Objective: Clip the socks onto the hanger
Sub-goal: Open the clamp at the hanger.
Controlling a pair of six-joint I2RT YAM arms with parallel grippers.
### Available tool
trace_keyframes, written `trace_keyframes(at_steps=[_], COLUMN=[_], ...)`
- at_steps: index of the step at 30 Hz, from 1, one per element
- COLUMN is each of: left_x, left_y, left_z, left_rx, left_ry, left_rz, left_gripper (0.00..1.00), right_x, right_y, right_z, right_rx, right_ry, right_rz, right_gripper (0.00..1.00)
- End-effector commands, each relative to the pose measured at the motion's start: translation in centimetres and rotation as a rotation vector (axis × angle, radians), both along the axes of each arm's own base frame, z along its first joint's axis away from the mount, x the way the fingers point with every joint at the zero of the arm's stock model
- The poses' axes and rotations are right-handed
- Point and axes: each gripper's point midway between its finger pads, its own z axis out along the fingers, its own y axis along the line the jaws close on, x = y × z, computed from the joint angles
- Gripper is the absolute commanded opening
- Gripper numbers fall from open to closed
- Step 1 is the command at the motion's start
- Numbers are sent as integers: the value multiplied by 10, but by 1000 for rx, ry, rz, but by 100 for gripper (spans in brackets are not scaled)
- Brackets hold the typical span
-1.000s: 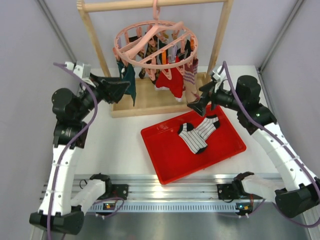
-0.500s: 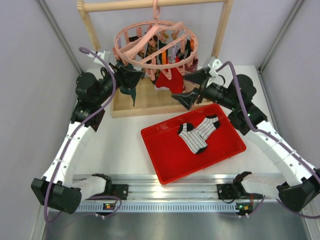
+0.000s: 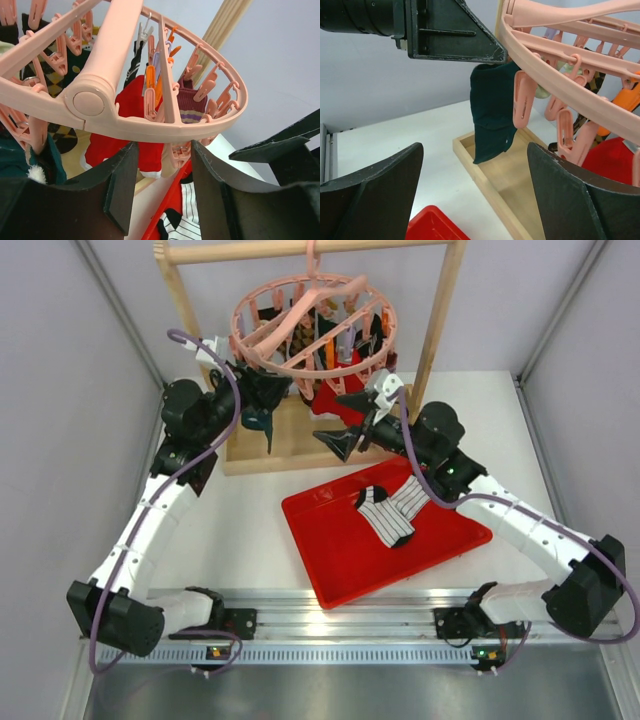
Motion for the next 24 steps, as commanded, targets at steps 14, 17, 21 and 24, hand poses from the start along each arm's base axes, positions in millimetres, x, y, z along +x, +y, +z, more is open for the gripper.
trace_keyframes(at_steps=[14,17,21,24], left_x=[-20,-28,-37,-40], left_y=[5,10,12,13], left_z=[32,36,34,31], left_rx=[-78,-85,-80,-76], left_ry=[-81,-90,-103,-95], left_rz=[13,24,25,25], left_gripper=[57,58,57,54], right_x=[6,4,3,2], right_y=[4,2,0,-1], right_z=[30,28,28,29], right_rx=[81,80,75,74], right_ry=[-136,-136,-137,-139], right_rz=[-41,-42,-49,-48], right_gripper=[81,80,76,67])
